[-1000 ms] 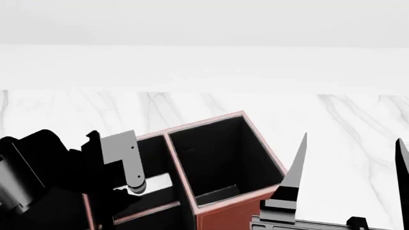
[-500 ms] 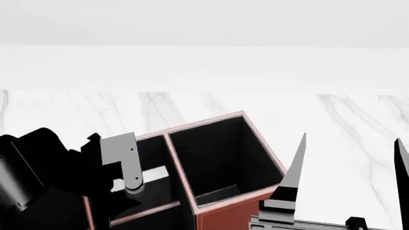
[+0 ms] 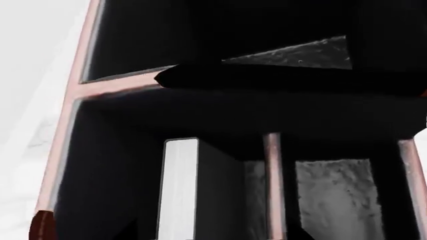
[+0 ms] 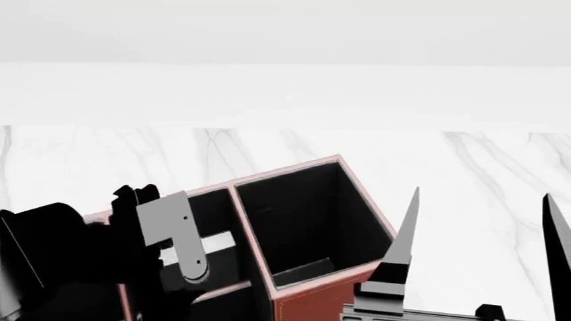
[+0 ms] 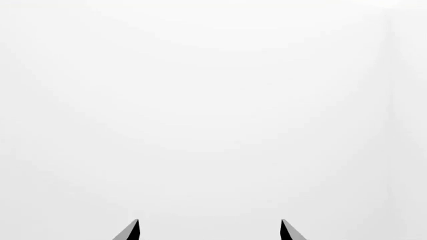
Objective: Pick up the book and place it in the front compartment of the caddy.
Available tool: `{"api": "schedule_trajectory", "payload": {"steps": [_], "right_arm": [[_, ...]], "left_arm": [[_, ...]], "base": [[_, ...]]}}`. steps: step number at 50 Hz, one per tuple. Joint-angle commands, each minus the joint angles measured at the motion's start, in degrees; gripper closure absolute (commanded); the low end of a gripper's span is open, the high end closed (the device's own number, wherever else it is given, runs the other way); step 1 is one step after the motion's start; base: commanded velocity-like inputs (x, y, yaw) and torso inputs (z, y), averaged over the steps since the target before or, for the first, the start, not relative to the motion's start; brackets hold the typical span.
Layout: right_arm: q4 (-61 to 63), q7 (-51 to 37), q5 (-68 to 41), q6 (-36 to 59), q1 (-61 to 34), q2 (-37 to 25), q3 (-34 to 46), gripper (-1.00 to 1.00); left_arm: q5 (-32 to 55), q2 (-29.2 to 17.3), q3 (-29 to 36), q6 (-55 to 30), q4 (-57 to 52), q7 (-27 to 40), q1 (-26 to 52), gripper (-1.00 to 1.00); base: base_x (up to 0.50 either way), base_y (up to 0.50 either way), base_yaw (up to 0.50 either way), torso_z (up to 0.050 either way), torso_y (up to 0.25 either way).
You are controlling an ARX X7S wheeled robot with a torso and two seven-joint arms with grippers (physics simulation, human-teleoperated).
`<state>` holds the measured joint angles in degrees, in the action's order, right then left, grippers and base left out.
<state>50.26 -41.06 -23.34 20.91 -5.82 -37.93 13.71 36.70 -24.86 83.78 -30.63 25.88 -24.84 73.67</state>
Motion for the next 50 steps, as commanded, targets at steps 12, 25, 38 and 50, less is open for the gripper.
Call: {"api": "schedule_trajectory", "payload": {"steps": [12, 25, 38, 50], "right_arm": [[-0.23, 0.01, 0.57, -0.1, -0.21, 0.14, 1.08, -1.0], [0.03, -0.1, 0.82, 0.44, -0.6, 0.26, 1.95, -1.0], [-0.11, -0.22, 0.96, 0.1, -0.35, 0.08, 1.9, -1.0], [0.49, -0.44, 0.48, 0.13, -0.34, -0.28, 1.44, -1.0]], "left_arm": [[8.13, -9.51, -12.38, -1.14, -22.84, 21.02, -3.38, -1.0], [11.52, -14.99, -18.26, 3.77, -37.9, 33.54, -9.29, -1.0], [17.97, -19.87, -25.43, 11.45, -49.53, 43.98, -16.26, -1.0], [16.97, -23.21, -30.03, 21.72, -61.17, 51.75, -23.55, -1.0]], "base": [[0.0, 0.0, 0.0, 0.0, 0.0], [0.0, 0.0, 0.0, 0.0, 0.0], [0.0, 0.0, 0.0, 0.0, 0.0], [0.0, 0.0, 0.0, 0.0, 0.0]]}}
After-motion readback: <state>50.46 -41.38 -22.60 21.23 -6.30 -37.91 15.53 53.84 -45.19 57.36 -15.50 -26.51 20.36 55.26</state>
